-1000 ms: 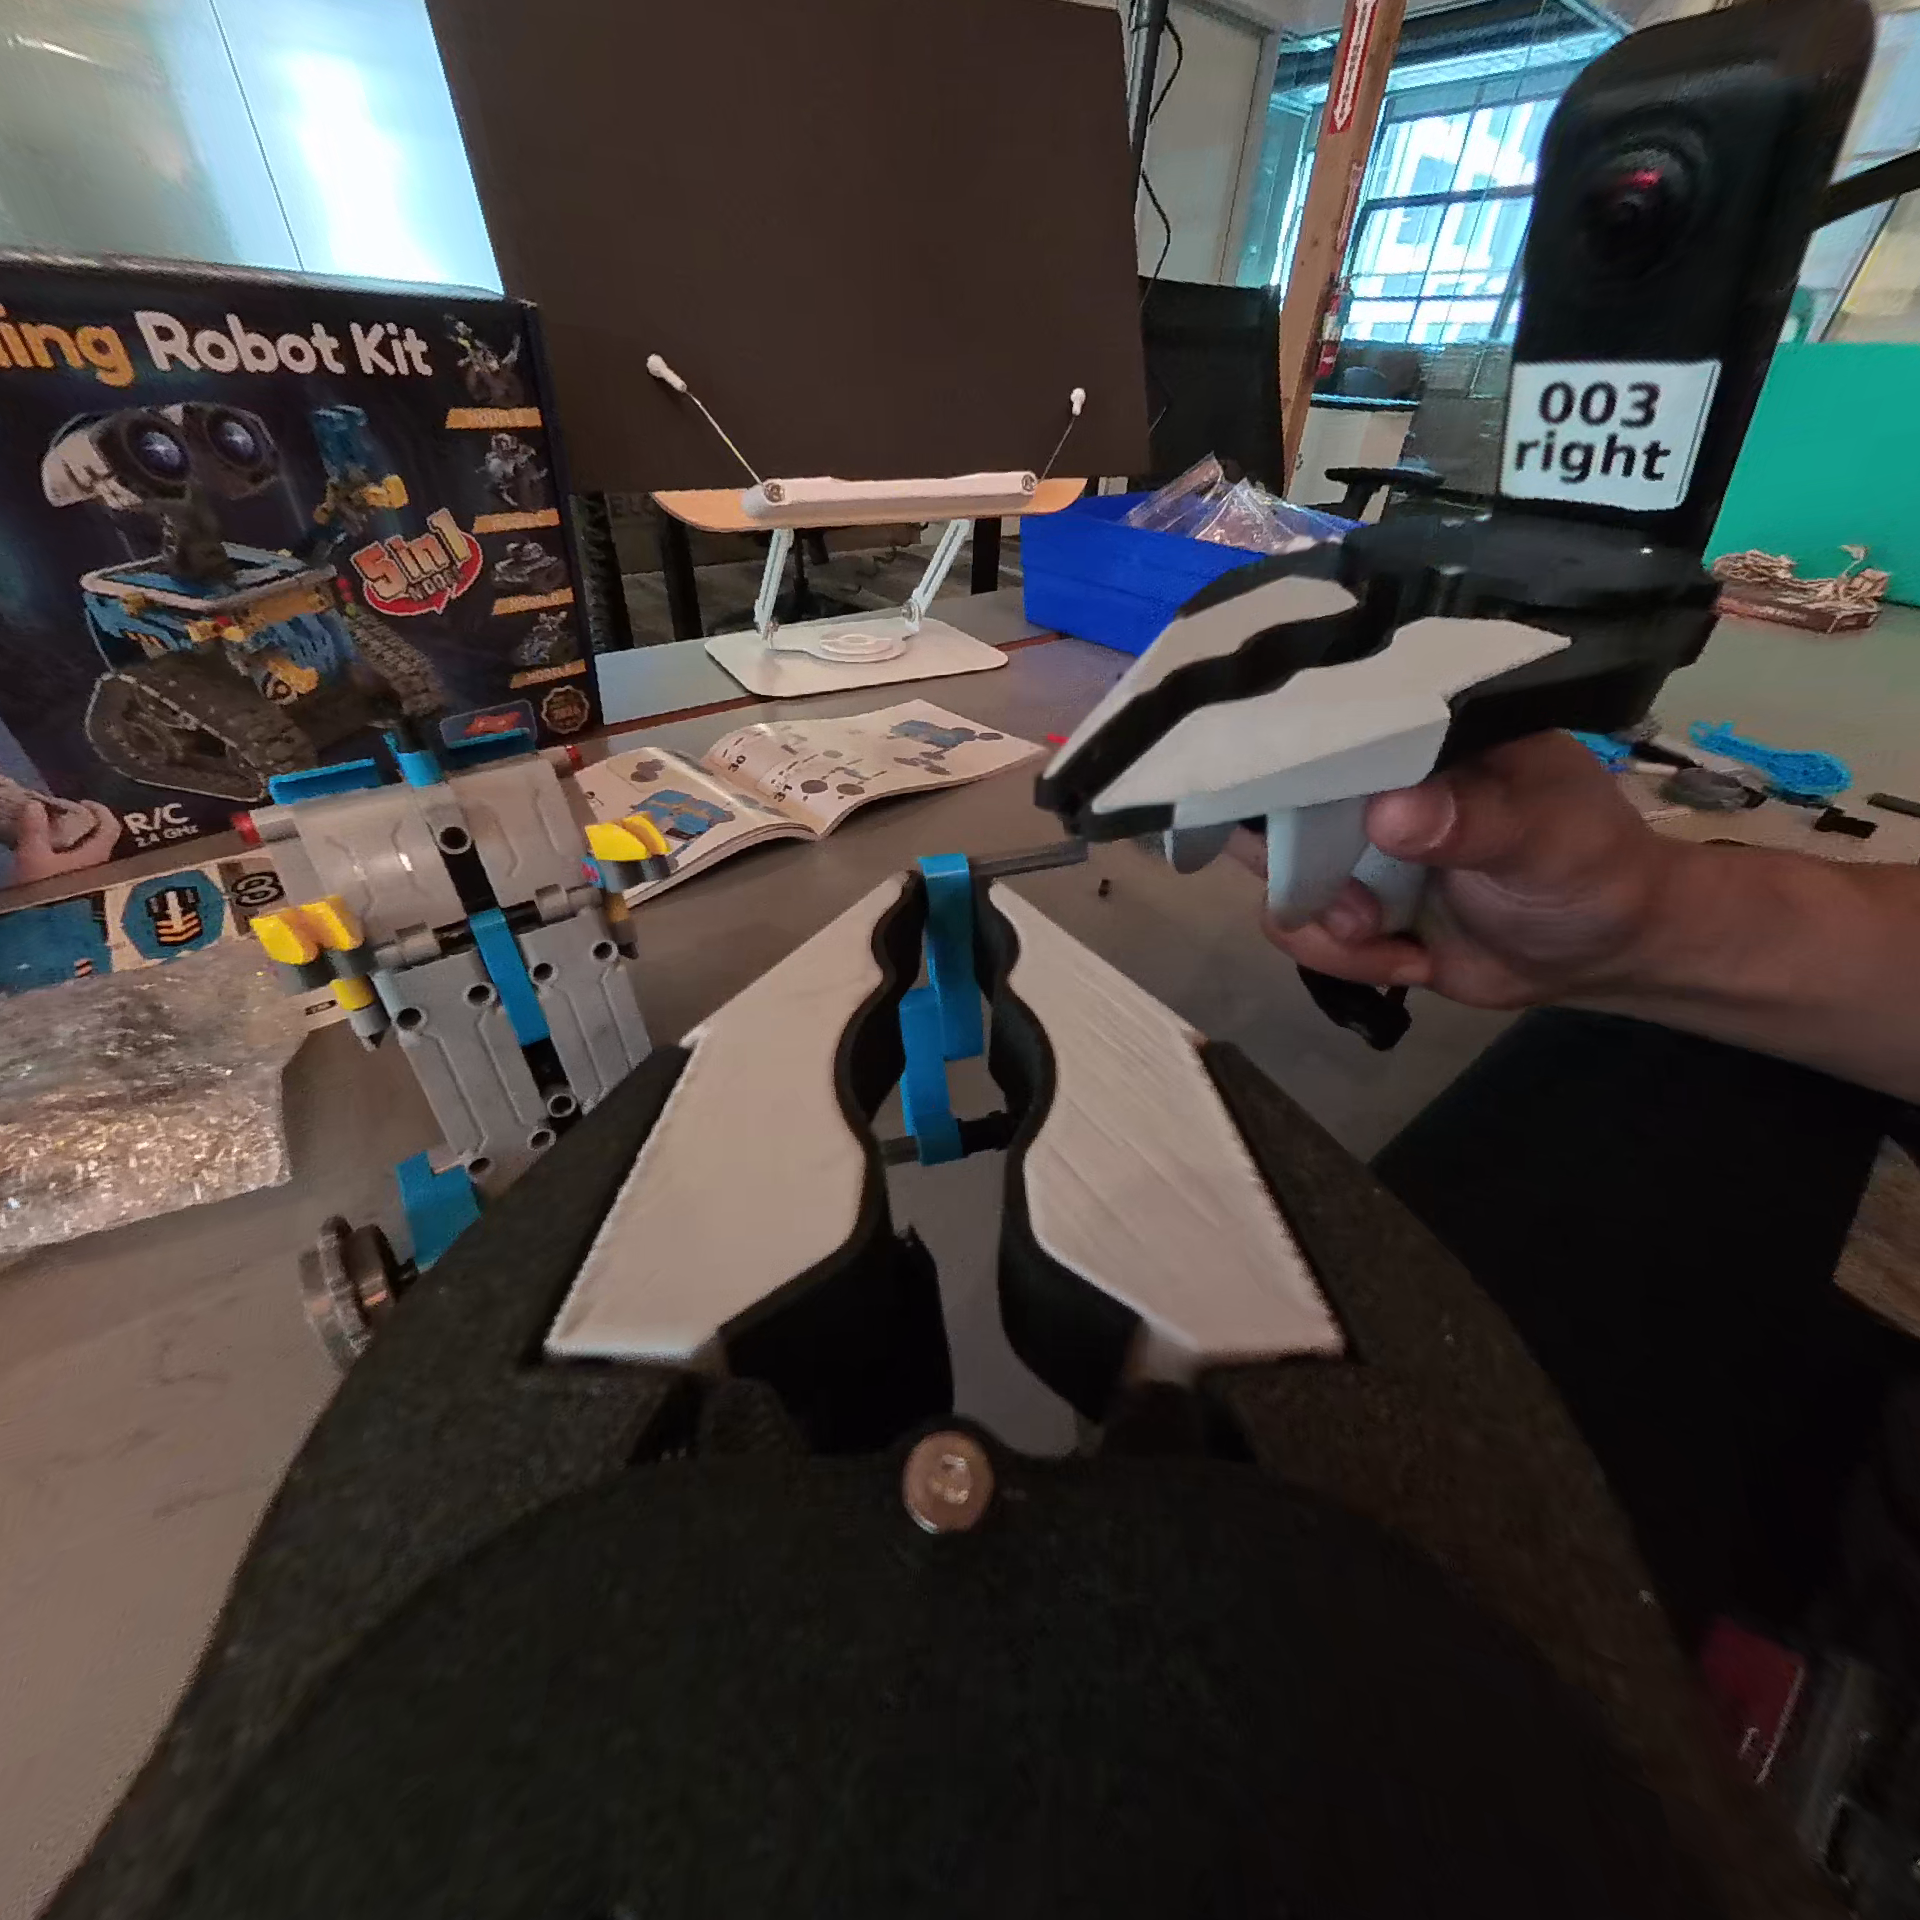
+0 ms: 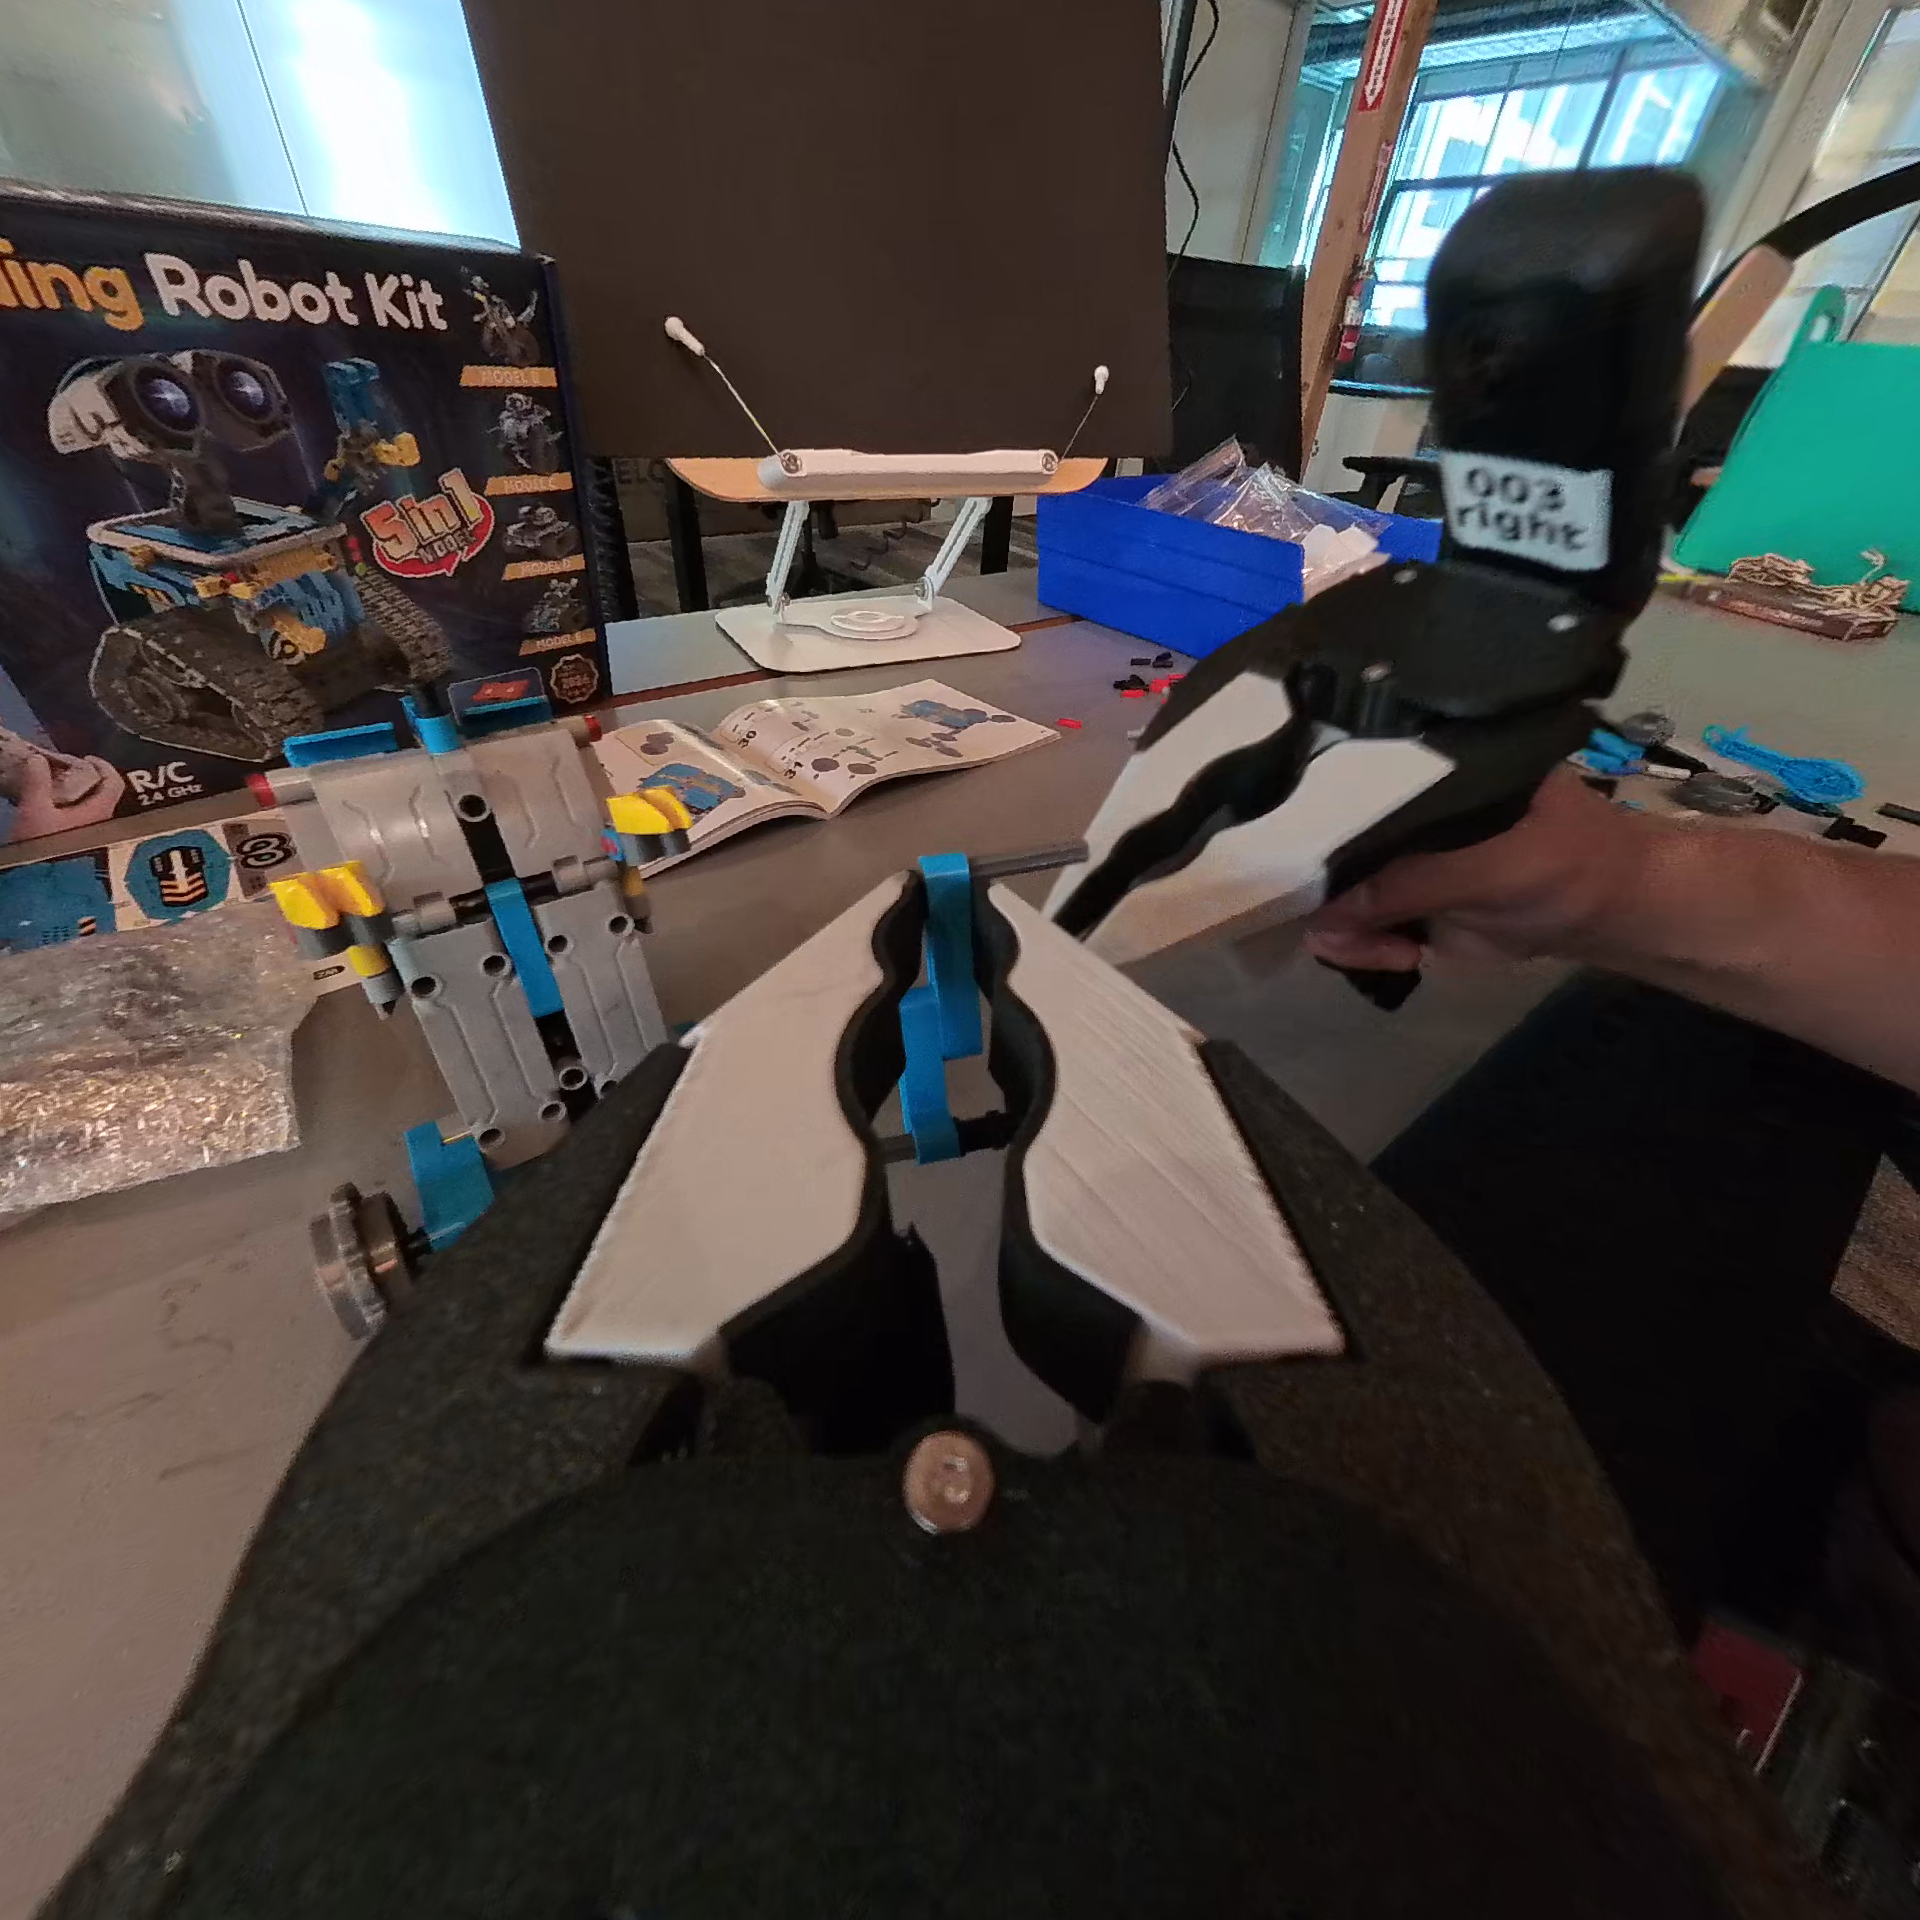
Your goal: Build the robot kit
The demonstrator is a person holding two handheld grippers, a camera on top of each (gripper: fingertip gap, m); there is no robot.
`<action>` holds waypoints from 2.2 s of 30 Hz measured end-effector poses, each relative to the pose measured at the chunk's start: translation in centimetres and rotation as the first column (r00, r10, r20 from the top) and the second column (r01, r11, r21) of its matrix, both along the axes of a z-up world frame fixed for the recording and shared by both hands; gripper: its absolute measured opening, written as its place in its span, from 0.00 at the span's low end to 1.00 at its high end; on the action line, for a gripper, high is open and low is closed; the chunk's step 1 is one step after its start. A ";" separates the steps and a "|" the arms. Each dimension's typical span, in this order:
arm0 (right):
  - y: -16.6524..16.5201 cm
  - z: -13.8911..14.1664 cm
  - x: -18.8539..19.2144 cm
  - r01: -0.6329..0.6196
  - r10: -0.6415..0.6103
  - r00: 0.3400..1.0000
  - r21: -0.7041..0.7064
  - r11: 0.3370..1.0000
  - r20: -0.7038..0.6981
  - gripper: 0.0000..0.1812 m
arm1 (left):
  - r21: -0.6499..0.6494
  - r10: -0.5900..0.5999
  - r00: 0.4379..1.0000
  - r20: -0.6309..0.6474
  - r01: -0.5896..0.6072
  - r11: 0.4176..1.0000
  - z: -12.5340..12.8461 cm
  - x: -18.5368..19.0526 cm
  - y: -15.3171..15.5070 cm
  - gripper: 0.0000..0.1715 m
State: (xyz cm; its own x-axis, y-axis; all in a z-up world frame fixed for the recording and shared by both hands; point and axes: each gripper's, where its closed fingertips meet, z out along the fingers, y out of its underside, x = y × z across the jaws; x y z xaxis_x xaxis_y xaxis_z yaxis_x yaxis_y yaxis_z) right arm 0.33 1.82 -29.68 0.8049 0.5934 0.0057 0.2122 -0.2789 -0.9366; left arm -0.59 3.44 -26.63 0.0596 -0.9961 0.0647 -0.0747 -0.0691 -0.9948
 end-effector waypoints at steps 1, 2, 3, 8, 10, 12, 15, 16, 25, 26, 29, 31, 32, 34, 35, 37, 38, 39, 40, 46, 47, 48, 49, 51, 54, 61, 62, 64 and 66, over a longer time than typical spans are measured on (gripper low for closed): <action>0.0 -1.6 1.2 0.021 -0.017 0.998 -0.061 0.998 0.063 0.04 | -0.001 0.002 1.000 0.000 -0.002 1.000 0.0 0.0 0.1 0.05; -0.4 -3.5 2.4 0.033 -0.016 0.993 -0.147 0.989 0.113 0.04 | -0.002 0.004 1.000 0.003 -0.004 1.000 0.0 -0.1 0.1 0.05; -0.9 -5.1 3.3 0.042 -0.014 0.992 -0.216 0.976 0.128 0.04 | -0.004 0.000 1.000 0.008 0.000 1.000 0.0 -0.1 0.1 0.05; -3.0 -8.5 5.8 0.058 -0.013 0.992 -0.365 0.929 0.126 0.04 | -0.018 -0.020 1.000 0.016 0.021 1.000 0.1 -0.1 0.0 0.05; -3.5 -9.1 6.2 0.073 -0.020 0.990 -0.379 0.923 0.140 0.04 | -0.024 -0.020 1.000 0.018 0.020 1.000 0.1 -0.1 0.0 0.05; -3.8 -9.1 6.4 0.071 -0.019 0.990 -0.387 0.919 0.137 0.04 | -0.023 -0.020 1.000 0.014 0.020 1.000 0.0 -0.1 0.0 0.05; -4.0 -9.2 6.6 0.079 -0.021 0.988 -0.388 0.918 0.151 0.04 | -0.016 -0.019 1.000 0.008 0.019 1.000 -0.1 0.0 0.0 0.05; -4.0 -9.3 6.6 0.080 -0.019 0.987 -0.390 0.917 0.157 0.04 | -0.013 -0.019 1.000 0.007 0.019 1.000 -0.1 0.0 0.0 0.05; -4.1 -9.3 6.7 0.093 -0.021 0.982 -0.391 0.916 0.186 0.07 | -0.034 -0.019 1.000 0.010 0.019 0.999 -0.1 0.0 0.2 0.05; -4.3 -9.3 6.8 0.102 -0.025 0.981 -0.400 0.911 0.195 0.07 | -0.036 -0.018 1.000 0.011 0.019 0.999 -0.1 -0.1 0.2 0.05; -4.6 -9.4 7.3 0.153 -0.039 0.963 -0.424 0.893 0.266 0.08 | -0.040 -0.017 1.000 0.008 0.018 0.999 -0.1 0.0 0.3 0.05; -4.9 -9.4 7.3 0.166 -0.009 0.945 -0.457 0.874 0.326 0.09 | -0.043 -0.017 1.000 0.005 0.018 0.999 -0.2 0.0 0.3 0.05; -5.0 -9.4 7.4 0.175 0.013 0.932 -0.481 0.859 0.362 0.11 | -0.044 -0.018 1.000 0.004 0.018 0.999 -0.2 0.0 0.3 0.05; -5.0 -9.3 7.4 0.165 0.079 0.905 -0.517 0.840 0.417 0.13 | -0.046 -0.016 1.000 0.003 0.016 0.999 -0.2 0.0 0.3 0.05; -4.8 -9.1 7.4 0.156 0.108 0.892 -0.524 0.837 0.439 0.13 | -0.046 -0.017 1.000 0.002 0.017 0.999 -0.3 0.0 0.3 0.05; -4.3 -9.0 7.1 0.124 0.158 0.881 -0.539 0.833 0.446 0.13 | -0.046 -0.016 1.000 0.005 0.016 0.999 -0.2 0.0 0.3 0.05; -4.3 -9.2 6.9 0.107 0.186 0.881 -0.565 0.818 0.435 0.13 | -0.048 -0.016 1.000 0.004 0.016 0.999 -0.3 0.0 0.4 0.05; -4.3 -9.4 7.0 0.106 0.202 0.875 -0.580 0.808 0.440 0.13 | -0.052 -0.016 1.000 0.002 0.016 0.999 -0.3 0.0 0.4 0.05; -4.2 -9.5 7.1 0.108 0.214 0.866 -0.585 0.804 0.453 0.13 | -0.056 -0.015 1.000 0.001 0.015 0.998 -0.3 0.0 0.5 0.05; -3.9 -9.5 6.9 0.081 0.244 0.853 -0.577 0.812 0.462 0.04 | -0.070 -0.028 1.000 -0.002 0.028 0.997 -0.4 0.1 0.4 0.05; -3.9 -9.5 7.0 0.086 0.241 0.850 -0.575 0.814 0.468 0.04 | -0.069 -0.032 0.999 -0.003 0.031 0.997 -0.4 0.1 0.4 0.05; -3.6 -9.2 7.1 0.086 0.230 0.848 -0.551 0.830 0.478 0.04 | -0.067 -0.035 0.999 -0.006 0.034 0.997 -0.5 0.1 0.3 0.05; -3.2 -8.6 6.9 0.074 0.210 0.848 -0.502 0.862 0.486 0.04 | -0.064 -0.035 0.999 -0.008 0.035 0.997 -0.5 0.1 0.3 0.05; -2.4 -5.9 5.4 0.015 0.170 0.877 -0.379 0.925 0.450 0.04 | -0.066 -0.035 0.999 -0.021 0.034 0.997 -0.7 0.3 0.3 0.05; -1.3 1.3 1.6 -0.056 0.051 0.950 0.010 0.998 0.308 0.03 | -0.097 -0.052 0.998 -0.032 0.049 0.994 -0.9 0.7 0.2 0.05; -1.2 4.1 -0.4 0.037 -0.138 0.944 0.319 0.947 0.299 0.03 | -0.252 -0.162 0.987 0.000 0.157 0.955 -0.9 1.3 -0.2 0.05; -1.0 4.1 -0.4 0.048 -0.151 0.941 0.321 0.946 0.304 0.03 | -0.275 -0.184 0.983 -0.006 0.175 0.945 -1.1 1.4 -0.3 0.05; -0.8 4.0 -0.5 0.065 -0.182 0.930 0.346 0.936 0.318 0.03 | -0.331 -0.190 0.981 -0.045 0.165 0.929 -1.8 1.8 0.0 0.05; -0.4 3.5 -0.3 0.087 -0.210 0.915 0.340 0.936 0.343 0.03 | -0.362 -0.209 0.976 -0.070 0.170 0.916 -2.3 2.1 0.0 0.05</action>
State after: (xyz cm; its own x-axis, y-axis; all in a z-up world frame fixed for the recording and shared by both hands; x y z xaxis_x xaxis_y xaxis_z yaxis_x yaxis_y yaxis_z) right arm 0.02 1.46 -26.20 0.7861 0.3852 0.4834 0.5381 -0.0416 -0.8418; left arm 1.53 3.46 -28.97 -0.1022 -0.9031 0.4171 -0.2235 -0.3877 -0.8943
